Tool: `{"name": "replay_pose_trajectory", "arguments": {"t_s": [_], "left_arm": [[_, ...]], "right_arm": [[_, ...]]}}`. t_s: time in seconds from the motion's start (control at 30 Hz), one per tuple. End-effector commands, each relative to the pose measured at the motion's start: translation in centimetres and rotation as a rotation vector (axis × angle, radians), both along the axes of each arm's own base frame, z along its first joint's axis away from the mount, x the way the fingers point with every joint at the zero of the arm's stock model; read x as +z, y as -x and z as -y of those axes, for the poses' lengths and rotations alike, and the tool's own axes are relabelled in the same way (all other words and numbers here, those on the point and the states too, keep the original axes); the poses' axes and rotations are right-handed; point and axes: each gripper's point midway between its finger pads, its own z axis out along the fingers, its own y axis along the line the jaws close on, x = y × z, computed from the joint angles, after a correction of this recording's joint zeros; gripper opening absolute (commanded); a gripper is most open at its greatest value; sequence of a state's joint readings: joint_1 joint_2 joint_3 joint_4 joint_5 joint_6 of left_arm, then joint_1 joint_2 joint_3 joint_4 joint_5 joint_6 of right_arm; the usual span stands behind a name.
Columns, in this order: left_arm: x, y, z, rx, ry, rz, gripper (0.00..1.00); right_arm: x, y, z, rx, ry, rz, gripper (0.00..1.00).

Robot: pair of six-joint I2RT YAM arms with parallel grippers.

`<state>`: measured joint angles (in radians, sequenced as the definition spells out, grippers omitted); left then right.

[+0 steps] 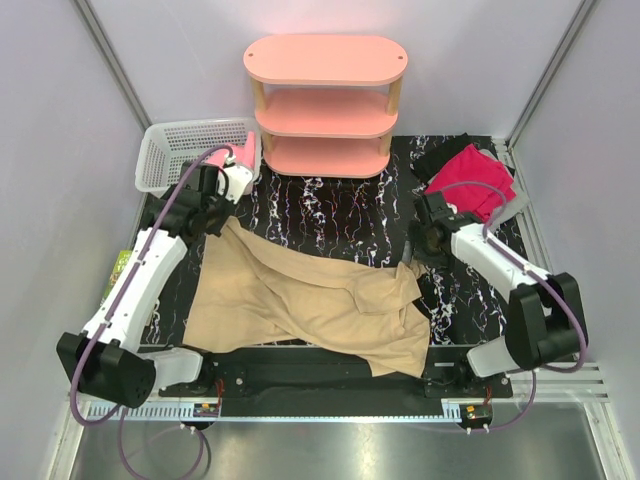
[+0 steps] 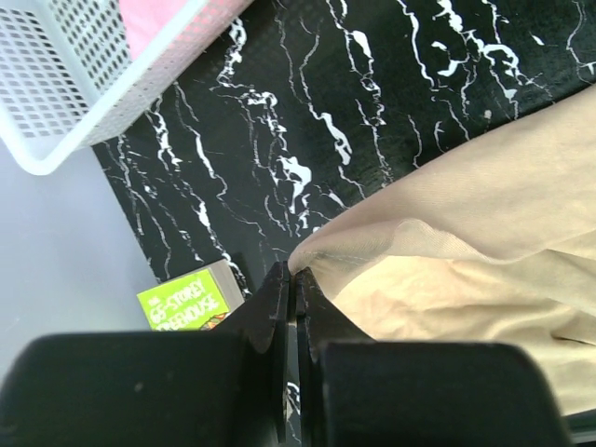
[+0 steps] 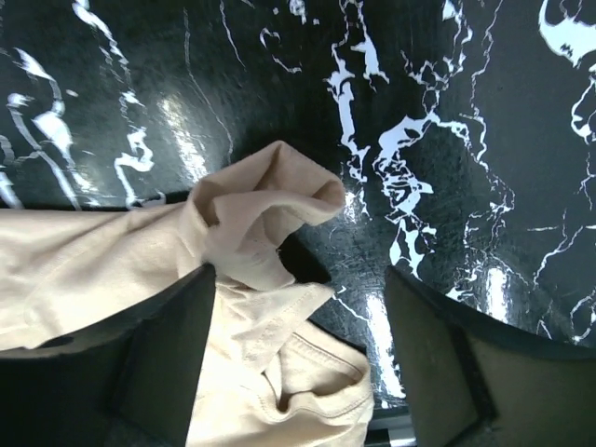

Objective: Fold and stack the t-shirts

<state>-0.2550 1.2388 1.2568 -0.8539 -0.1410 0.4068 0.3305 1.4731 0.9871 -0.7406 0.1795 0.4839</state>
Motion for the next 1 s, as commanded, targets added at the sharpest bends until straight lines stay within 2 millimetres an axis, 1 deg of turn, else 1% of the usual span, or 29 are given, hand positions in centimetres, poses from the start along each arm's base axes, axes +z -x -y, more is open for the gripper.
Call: {"name": "replay_pose_trajectory", "arguments": {"t_s": [0.0, 0.03, 0.1, 0.13, 0.23, 0.33, 0.37, 0.43, 0.47, 0.53, 0.57, 0.63, 0.77, 0.87, 0.97], "left_arm": [[1.9, -0.5, -0.9, 0.013, -0.025, 0.092, 0.0], [2.0, -0.5, -0.9, 0.015, -0.025, 0.095, 0.0], [2.0, -0.4, -0.9, 0.015, -0.021, 0.096, 0.0], [2.0, -0.4, -0.9, 0.015, -0.019, 0.096, 0.0], [2.4, -0.4, -0.8, 0.014, -0.011, 0.105, 0.0], [2.6, -0.3, -0.7, 0.011, -0.004, 0.109, 0.0], [2.6, -0.2, -0.7, 0.011, -0.005, 0.107, 0.0], [2.6, -0.3, -0.8, 0.012, -0.006, 0.107, 0.0], [2.5, -0.2, -0.8, 0.012, -0.007, 0.104, 0.0], [2.6, -0.3, -0.7, 0.011, -0.006, 0.104, 0.0], [2.6, -0.3, -0.6, 0.009, -0.005, 0.102, 0.0], [2.8, -0.4, -0.6, 0.012, 0.001, 0.108, 0.0], [3.1, -0.3, -0.5, 0.01, 0.013, 0.111, 0.0], [3.1, -0.1, -0.6, 0.01, 0.008, 0.11, 0.0], [2.9, 0.0, -0.7, 0.009, -0.003, 0.107, 0.0]], "right_arm": [[2.3, -0.1, -1.0, -0.009, -0.12, 0.085, 0.76], [1.5, 0.9, -1.4, -0.005, -0.151, 0.055, 0.73], [0.8, 1.5, -1.9, -0.011, -0.192, 0.05, 0.71], [-0.4, 2.6, -2.0, -0.018, -0.203, 0.016, 0.71], [-1.4, 3.7, -3.5, -0.015, -0.295, -0.026, 0.71], [-1.4, 4.5, -3.7, -0.025, -0.322, -0.031, 0.72], [-0.8, 4.7, -3.6, -0.029, -0.331, -0.012, 0.72], [-0.2, 5.4, -3.9, -0.045, -0.369, -0.004, 0.72], [0.8, 5.5, -4.3, -0.038, -0.404, 0.026, 0.71], [1.2, 5.9, -4.8, -0.054, -0.445, 0.029, 0.69], [1.4, 5.9, -4.8, -0.055, -0.447, 0.031, 0.69], [0.7, 5.9, -4.3, -0.065, -0.42, 0.022, 0.69], [-1.6, 6.3, -3.5, -0.079, -0.349, -0.053, 0.68], [-2.7, 6.5, -3.1, -0.097, -0.319, -0.084, 0.67], [-3.1, 6.6, -2.8, -0.116, -0.301, -0.094, 0.69]]}}
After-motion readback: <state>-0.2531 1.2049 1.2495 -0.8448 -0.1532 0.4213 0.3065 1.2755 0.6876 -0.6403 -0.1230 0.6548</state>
